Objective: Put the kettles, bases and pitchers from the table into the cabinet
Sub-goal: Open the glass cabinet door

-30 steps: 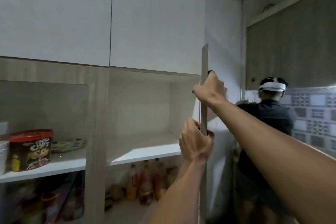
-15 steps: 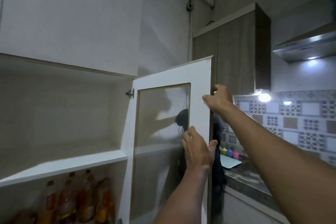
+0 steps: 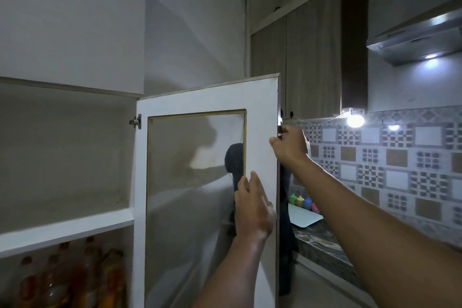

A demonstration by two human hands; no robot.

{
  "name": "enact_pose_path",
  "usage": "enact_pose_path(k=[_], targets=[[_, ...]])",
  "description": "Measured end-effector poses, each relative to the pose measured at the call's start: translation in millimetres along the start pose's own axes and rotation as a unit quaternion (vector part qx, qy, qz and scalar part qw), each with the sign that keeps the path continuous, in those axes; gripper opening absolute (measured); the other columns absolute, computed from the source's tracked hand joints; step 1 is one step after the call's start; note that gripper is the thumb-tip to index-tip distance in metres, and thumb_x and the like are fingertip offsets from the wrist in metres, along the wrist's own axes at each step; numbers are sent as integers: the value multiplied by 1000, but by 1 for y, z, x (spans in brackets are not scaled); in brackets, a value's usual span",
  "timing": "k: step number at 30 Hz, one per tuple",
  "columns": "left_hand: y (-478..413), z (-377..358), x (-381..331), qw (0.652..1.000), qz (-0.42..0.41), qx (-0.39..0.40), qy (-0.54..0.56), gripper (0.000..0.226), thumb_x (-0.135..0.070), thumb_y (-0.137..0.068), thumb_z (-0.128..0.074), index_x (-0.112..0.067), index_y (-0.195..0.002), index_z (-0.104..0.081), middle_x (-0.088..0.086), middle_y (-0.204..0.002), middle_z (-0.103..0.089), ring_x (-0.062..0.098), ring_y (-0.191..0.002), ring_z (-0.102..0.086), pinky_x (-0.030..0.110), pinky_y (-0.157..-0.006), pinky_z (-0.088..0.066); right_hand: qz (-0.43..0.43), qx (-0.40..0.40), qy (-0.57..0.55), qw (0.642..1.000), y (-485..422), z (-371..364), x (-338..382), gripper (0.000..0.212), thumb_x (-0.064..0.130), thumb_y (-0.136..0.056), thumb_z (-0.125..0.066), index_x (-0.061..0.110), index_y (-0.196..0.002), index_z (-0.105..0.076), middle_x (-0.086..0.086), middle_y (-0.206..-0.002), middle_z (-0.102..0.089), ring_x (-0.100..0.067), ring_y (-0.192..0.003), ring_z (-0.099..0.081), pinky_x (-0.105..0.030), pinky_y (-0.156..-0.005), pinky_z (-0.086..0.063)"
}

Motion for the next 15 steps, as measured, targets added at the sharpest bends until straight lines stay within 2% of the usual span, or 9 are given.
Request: enact_pose_path(k=[4,6,8,11,13,15], targets=[[6,9,3,999,-2,-42,9,65,-13,-91,-59,-21,-150,-33,7,-147,-38,27,-134,-39,37,-104,-46,39,12,37,998,7,1,8,20,20,-88,-64,17,-107,-64,-5,-101,-68,-26,-88,-64,-32,-77,-49],[8,15,5,1000,-3,-29,9,66,-13,-90,-60,-22,-150,-33,5,-146,-39,25,-132,-42,36,-104,-45,51,15,58,997,13,3,14,23,17,-90,-64,15,-113,-62,-7,-109,-66,-25,-86,-62,-30,-74,-47],[9,23,5,1000,-16,-5,9,67,-11,-89,-62,-22,-149,-34,4,-142,-42,25,-126,-48,34,-100,-46,54,10,83,995,24,4,22,33,13,-90,-64,12,-122,-55,-11,-121,-61,-28,-93,-63,-30,-74,-47],[12,41,5,999,-27,37,9,61,-10,-89,-63,-23,-144,-39,5,-136,-48,26,-120,-54,33,-97,-46,105,-76,145,981,50,17,50,53,11,-88,-66,13,-135,-41,-17,-132,-51,-34,-112,-57,-41,-86,-49],[15,60,13,999,-19,43,-4,53,-13,-91,-61,-20,-140,-42,7,-133,-51,27,-121,-52,33,-98,-43,172,-121,166,963,71,18,73,49,12,-87,-65,16,-131,-43,-16,-131,-52,-34,-112,-56,-47,-86,-53],[17,83,32,999,-2,40,-27,51,-14,-93,-56,-13,-142,-41,10,-137,-49,29,-127,-48,36,-102,-40,218,-89,167,957,89,0,90,40,13,-88,-60,15,-126,-49,-15,-126,-55,-35,-111,-57,-50,-88,-53]])
Point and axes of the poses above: each hand's wrist, its own y-axis away from the middle knuckle, its own z-axis out of the back of the hand, x = y × z, the point moved 9 cm from there along -y, towards the middle knuckle
